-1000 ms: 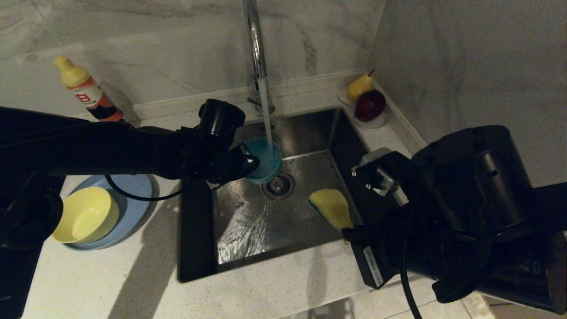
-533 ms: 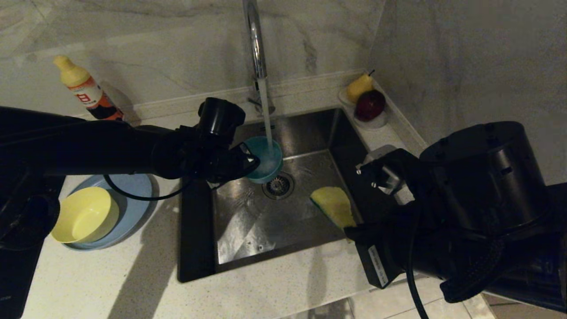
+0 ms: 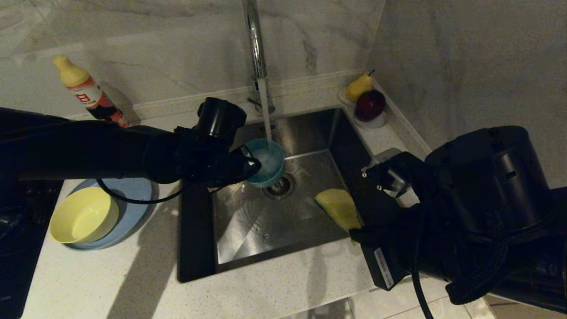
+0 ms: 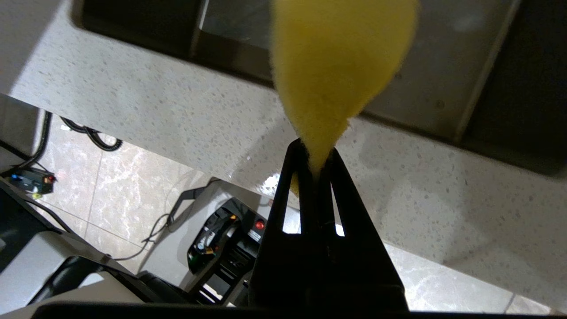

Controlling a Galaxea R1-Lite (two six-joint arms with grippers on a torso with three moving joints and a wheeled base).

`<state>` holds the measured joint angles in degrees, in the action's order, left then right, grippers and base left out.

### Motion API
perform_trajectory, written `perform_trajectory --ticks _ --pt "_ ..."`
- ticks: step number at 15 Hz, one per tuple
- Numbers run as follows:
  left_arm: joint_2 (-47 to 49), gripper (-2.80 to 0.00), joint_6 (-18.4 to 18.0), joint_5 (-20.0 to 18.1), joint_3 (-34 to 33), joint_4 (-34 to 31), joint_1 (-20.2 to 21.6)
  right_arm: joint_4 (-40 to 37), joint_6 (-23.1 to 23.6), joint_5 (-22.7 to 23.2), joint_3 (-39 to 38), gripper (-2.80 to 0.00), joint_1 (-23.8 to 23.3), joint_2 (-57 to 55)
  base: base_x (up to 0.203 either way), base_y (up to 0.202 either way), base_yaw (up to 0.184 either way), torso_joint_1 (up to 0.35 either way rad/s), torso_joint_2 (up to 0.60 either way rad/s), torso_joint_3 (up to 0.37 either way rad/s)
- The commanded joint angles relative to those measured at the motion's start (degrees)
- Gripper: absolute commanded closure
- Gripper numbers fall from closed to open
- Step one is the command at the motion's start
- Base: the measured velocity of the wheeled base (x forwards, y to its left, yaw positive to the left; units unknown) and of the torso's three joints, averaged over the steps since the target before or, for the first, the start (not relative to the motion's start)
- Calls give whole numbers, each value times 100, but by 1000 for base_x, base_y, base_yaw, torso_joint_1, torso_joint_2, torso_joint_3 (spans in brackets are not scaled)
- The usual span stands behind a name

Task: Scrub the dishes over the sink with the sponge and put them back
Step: Wash the bowl

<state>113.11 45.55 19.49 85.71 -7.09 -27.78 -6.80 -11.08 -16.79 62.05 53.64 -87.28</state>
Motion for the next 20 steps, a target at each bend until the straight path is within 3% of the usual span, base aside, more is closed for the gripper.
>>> perform_trajectory --ticks 1,2,4,11,14,17,20 --pt "-182 0 -262 492 -363 82 7 3 -8 -9 -95 0 -3 19 0 0 0 0 0 0" --pt "-240 0 -346 742 -522 171 9 3 -8 -9 -127 0 -3 19 0 0 0 0 0 0" --pt "-615 0 -619 850 -850 453 13 3 -8 -4 -126 0 -3 19 0 0 0 0 0 0" --pt "-1644 0 -2966 1179 -2074 2567 29 -5 299 82 104 0 -64 -9 0 0 0 0 0 0" --pt "-1912 0 -4101 1172 -2838 4096 96 -5 291 79 61 0 -64 -8 0 0 0 0 0 0" --pt "-1925 0 -4850 1183 -3406 5621 105 -8 328 73 105 0 -64 -117 0 0 0 0 0 0" --pt "-1967 0 -5092 1132 -3826 6732 106 -5 370 70 97 0 -64 -166 0 0 0 0 0 0"
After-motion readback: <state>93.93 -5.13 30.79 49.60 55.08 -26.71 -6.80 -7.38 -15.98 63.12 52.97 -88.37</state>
